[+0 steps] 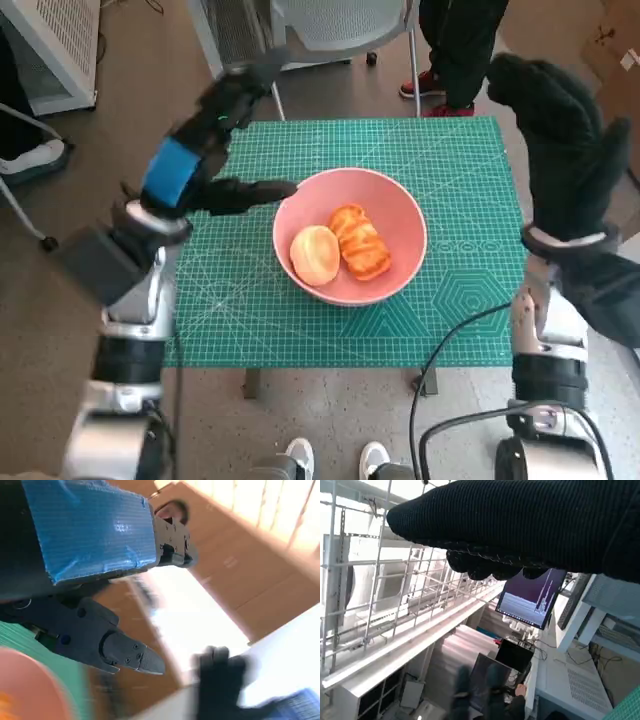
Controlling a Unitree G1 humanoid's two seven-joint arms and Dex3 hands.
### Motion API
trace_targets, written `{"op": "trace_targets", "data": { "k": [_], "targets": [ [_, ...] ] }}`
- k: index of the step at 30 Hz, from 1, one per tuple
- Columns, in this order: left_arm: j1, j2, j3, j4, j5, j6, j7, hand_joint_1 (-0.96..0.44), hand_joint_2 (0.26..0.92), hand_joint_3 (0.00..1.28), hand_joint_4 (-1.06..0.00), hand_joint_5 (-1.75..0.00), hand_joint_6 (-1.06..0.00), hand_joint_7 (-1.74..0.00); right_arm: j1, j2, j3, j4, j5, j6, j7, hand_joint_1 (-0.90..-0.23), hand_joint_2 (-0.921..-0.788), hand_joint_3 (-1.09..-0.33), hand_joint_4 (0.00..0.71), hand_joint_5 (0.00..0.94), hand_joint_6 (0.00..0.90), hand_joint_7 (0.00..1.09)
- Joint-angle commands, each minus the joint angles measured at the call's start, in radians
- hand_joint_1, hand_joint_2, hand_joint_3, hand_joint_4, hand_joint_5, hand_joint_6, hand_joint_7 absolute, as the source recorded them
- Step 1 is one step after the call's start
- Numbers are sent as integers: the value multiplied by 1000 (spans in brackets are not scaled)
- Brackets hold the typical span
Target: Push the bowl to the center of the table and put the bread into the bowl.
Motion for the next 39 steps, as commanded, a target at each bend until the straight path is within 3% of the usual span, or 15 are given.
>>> {"op": "trace_targets", "data": {
  "k": [1, 7, 17, 39],
  "targets": [
    [32, -44, 40, -47, -59, 3, 7, -373, 869, 203, -32, -11, -2, -454, -4, 4, 5, 27, -14, 5, -4, -504, -921, -466, 352, 3, 477, 6],
    [44, -80, 67, -43, -131, -3, -41, -381, 826, 270, -23, -14, 1, -474, -17, 7, 6, 43, 0, 12, 13, -495, -921, -467, 342, 0, 473, 3],
    [46, -117, 83, -27, -121, -22, -56, -394, 823, 287, -8, -7, 1, -483, -15, 3, 3, 30, 23, 38, 34, -485, -921, -445, 341, 0, 479, 5],
    [65, -184, 75, -33, -56, -41, 22, -439, 816, 306, 0, -1, 1, -449, 9, -2, 0, 12, 0, 22, 24, -478, -921, -436, 338, 0, 482, 5]
  ]
}}
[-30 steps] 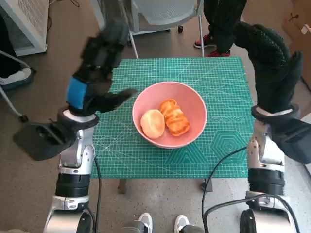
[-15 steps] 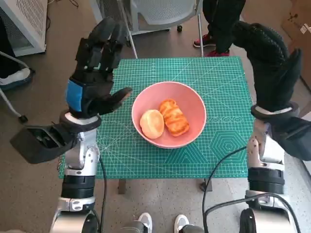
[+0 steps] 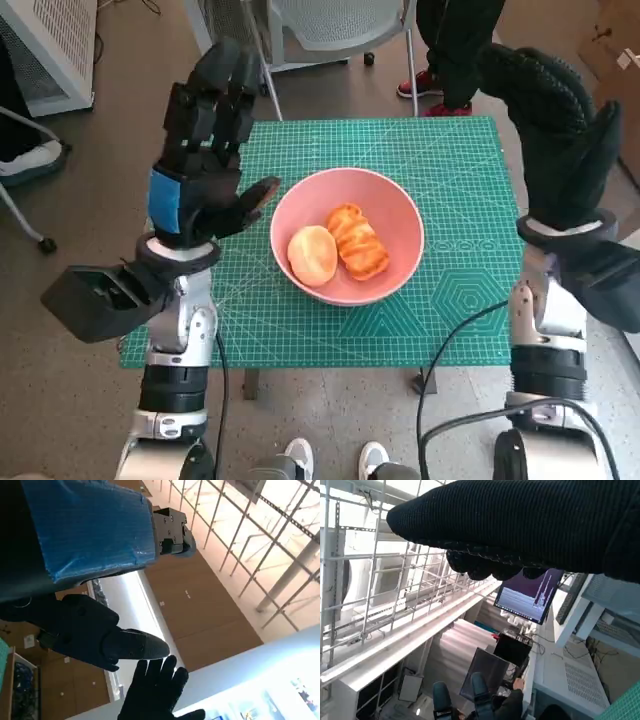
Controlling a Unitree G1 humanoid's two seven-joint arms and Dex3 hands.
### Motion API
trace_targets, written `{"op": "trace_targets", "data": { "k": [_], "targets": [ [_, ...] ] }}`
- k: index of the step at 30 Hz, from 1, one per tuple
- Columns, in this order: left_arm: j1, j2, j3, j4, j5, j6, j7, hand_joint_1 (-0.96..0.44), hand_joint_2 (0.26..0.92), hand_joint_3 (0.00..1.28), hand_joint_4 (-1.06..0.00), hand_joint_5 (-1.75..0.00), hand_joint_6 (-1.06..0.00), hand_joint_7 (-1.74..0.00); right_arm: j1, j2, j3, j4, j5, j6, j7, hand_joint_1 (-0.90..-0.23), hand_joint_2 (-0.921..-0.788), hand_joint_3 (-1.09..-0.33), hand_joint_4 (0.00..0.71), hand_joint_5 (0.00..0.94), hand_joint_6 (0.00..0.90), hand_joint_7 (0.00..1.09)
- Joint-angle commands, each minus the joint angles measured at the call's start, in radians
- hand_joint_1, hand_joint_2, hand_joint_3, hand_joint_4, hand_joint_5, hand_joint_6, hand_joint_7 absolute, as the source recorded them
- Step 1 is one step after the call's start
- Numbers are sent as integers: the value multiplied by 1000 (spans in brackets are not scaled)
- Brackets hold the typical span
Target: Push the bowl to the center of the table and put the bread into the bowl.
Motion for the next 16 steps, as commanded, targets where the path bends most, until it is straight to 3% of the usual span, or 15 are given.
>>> {"op": "trace_targets", "data": {
  "k": [1, 16],
  "targets": [
    [13, -8, 1, -2, 9, -1, 9, -439, 815, 307, 0, -1, 1, -452, 28, -3, 0, -4, -13, 0, -5, -478, -921, -436, 338, 0, 482, 5],
    [22, -13, -2, -20, -7, 31, 3, -441, 809, 320, 1, 0, 1, -485, 31, -7, -4, 3, -25, -8, -13, -491, -921, -440, 340, 2, 475, 1]
  ]
}}
